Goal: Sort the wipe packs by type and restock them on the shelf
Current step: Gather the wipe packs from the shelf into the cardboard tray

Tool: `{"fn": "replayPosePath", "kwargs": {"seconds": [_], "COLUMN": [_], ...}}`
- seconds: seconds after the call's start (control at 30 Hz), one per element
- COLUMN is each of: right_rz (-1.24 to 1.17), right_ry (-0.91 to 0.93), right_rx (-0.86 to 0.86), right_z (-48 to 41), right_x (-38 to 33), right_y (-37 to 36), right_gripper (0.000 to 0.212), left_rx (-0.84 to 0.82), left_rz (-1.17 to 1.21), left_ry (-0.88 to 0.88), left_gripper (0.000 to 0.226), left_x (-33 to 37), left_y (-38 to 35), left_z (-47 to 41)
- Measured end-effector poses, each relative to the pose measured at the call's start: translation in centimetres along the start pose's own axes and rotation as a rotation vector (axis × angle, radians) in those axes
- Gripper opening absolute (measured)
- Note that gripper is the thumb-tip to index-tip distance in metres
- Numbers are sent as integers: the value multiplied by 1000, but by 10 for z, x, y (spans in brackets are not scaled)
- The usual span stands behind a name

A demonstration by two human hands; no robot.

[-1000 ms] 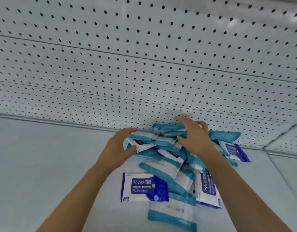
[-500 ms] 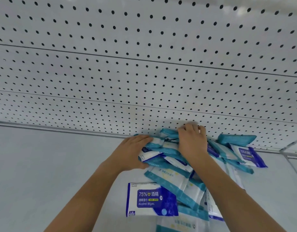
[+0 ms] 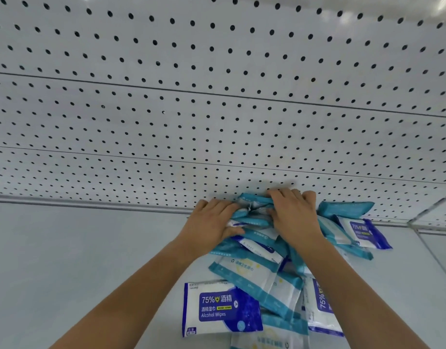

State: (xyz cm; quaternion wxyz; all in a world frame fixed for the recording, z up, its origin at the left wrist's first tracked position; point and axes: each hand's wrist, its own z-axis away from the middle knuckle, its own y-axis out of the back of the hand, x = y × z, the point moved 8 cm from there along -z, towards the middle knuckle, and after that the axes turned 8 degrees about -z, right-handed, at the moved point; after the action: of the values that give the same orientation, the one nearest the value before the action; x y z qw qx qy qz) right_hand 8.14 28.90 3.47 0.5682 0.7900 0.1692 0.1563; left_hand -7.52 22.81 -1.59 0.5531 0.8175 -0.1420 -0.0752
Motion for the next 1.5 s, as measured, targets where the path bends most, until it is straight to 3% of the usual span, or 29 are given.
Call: {"fn": "replayPosePath", "kwargs": {"seconds": [0.13, 0.3, 0.47, 0.57, 0.67, 0.83, 0.9, 1.03, 1.27, 1.5], "right_rz": [34, 26, -44, -178, -514, -1450, -1687, -1971, -2020, -1974], "right_ry": [53, 73, -5, -107, -278, -516, -604, -676, -705, -849], "right_rx": [60, 29, -50, -69, 5, 110, 60, -96, -158, 82], "right_z": [3, 13, 12, 14, 21, 54, 70, 104, 174, 276], "right_x": [3, -6, -5, 13, 43, 82, 84, 71, 65, 92], "right_y": [-3, -9, 1, 15, 45, 65, 55, 36, 47, 73], "right_gripper": [36, 44, 53, 40, 36, 12, 16, 28, 25, 28], "left_rx": [-35, -276, -311, -253, -168, 67, 132, 178, 107, -5], "left_rz": [-48, 64, 104, 79, 352, 923, 1098, 1288, 1339, 1397], "left_ry": [-101, -120, -31, 72, 303, 777, 921, 1010, 1008, 864], "left_gripper": [81, 80, 54, 33, 20, 12, 12, 15, 22, 24], "left_x": [-2, -7, -14, -18, -29, -28, -15, 20, 71, 134], "left_y": [-12, -17, 1, 24, 49, 71, 72, 73, 73, 66], "left_z": [2, -6, -20, -19, -2, 45, 65, 90, 114, 122]}}
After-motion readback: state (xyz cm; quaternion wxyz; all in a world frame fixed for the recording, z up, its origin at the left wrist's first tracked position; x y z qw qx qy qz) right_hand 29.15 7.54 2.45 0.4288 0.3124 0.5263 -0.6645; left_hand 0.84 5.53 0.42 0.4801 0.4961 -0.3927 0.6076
